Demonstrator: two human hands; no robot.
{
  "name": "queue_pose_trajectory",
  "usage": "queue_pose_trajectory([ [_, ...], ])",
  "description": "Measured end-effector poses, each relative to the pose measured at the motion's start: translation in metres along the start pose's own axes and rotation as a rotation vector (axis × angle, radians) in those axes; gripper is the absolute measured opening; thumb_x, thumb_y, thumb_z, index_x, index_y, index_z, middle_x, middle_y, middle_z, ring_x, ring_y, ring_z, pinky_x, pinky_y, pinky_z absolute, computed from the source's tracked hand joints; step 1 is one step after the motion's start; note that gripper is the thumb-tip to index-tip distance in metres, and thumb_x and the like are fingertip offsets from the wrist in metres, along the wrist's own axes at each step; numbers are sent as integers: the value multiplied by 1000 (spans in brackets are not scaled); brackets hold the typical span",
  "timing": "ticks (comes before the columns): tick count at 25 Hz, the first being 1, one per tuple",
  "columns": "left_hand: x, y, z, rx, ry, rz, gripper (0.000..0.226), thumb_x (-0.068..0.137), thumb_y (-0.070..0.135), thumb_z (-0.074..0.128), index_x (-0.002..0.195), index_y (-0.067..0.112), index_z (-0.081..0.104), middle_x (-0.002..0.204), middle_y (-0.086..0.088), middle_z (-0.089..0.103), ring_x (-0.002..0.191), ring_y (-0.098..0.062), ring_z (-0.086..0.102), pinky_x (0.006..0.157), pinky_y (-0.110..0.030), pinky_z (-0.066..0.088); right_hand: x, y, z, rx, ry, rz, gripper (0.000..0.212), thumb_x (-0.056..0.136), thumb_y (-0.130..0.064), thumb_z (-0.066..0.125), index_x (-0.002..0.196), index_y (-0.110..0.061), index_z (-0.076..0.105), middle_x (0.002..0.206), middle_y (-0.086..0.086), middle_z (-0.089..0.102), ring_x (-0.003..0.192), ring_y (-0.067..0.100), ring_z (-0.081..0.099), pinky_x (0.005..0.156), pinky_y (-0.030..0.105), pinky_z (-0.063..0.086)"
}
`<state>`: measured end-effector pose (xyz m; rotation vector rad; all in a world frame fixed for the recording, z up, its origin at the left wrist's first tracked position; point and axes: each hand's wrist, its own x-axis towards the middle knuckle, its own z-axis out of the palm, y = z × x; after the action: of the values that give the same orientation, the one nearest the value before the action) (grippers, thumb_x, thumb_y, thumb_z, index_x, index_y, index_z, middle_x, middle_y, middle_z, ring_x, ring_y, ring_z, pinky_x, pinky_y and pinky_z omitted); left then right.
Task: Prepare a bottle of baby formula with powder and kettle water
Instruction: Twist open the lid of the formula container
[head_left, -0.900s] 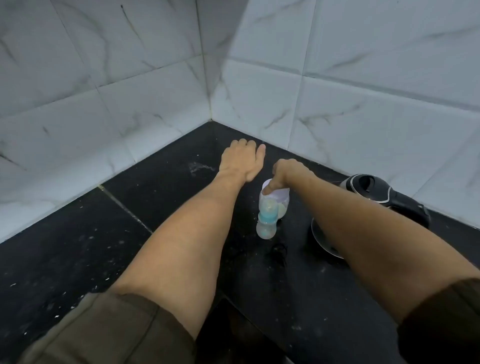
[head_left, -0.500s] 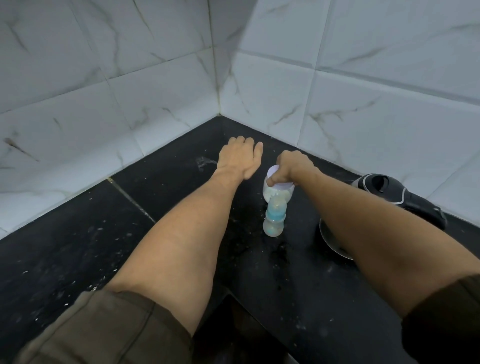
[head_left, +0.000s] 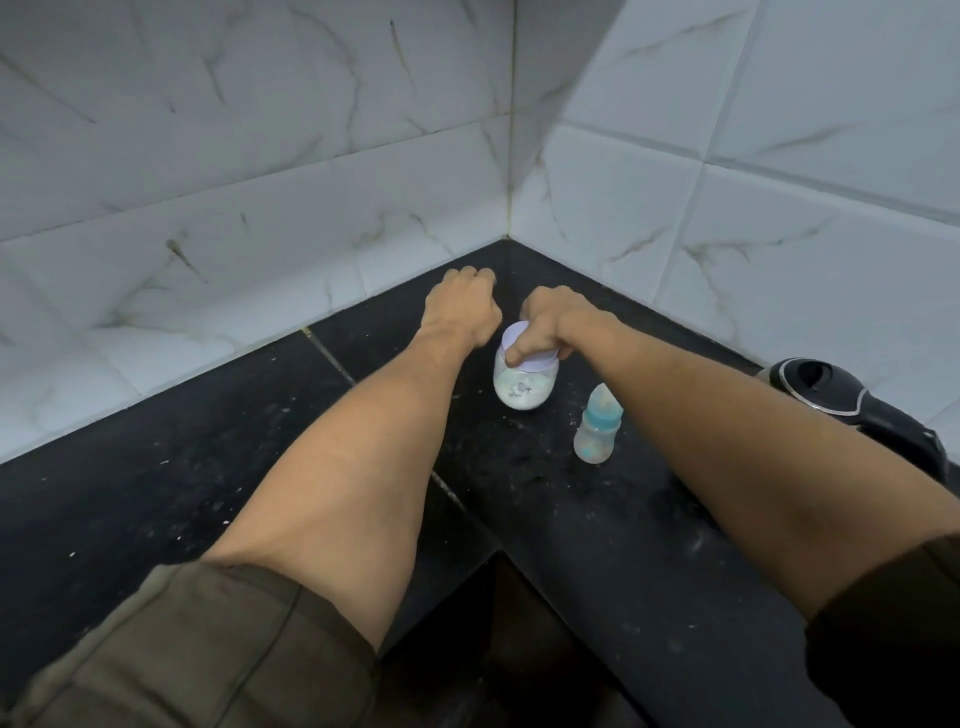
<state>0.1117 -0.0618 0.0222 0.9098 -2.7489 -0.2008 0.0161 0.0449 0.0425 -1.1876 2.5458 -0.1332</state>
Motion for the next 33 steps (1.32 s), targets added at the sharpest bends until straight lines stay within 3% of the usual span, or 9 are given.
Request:
queue_pose_trajectory([
  [6, -38, -31, 1, -12, -37, -51, 43, 99, 12, 43, 140, 13, 57, 140, -11, 57, 128, -32, 49, 98, -45, 45, -24, -40, 30, -33, -116, -83, 53, 59, -42, 91, 100, -14, 73, 96, 8, 70, 77, 28, 76, 70, 44, 67],
  [20, -88, -47, 37, -165, -111, -128, 46, 99, 12, 43, 143, 16, 56, 142, -8, 58, 129, -31, 51, 103, -45, 47, -46, -39, 87, -130, -184, -95, 60, 65, -42, 92, 116, -20, 70, 100, 4, 68, 81, 24, 69, 83, 43, 64],
  [26, -107, -51, 52, -280, -175, -154, 51, 94, 5, 47, 142, 18, 57, 138, -5, 62, 128, -25, 55, 106, -42, 47, -48, -29, 82, -125, -197, -116, 99, 60, -53, 95, 145, -19, 54, 131, 8, 63, 95, 28, 70, 82, 44, 64],
  [29, -118, -56, 54, -427, -335, -142, 63, 85, 2, 63, 146, 18, 53, 141, -2, 61, 132, -21, 56, 111, -39, 45, -54, -26, 78, -123, -180, -130, 92, 60, -55, 94, 137, -18, 60, 120, 7, 67, 83, 26, 73, 76, 41, 66],
  [33, -132, -59, 63, -475, -556, -134, 91, 66, 17, 87, 148, 28, 49, 137, 7, 60, 127, -20, 57, 108, -42, 49, -64, -28, 78, -140, -118, -131, 62, 63, -57, 92, 103, -16, 68, 86, 3, 67, 63, 17, 63, 66, 32, 58],
])
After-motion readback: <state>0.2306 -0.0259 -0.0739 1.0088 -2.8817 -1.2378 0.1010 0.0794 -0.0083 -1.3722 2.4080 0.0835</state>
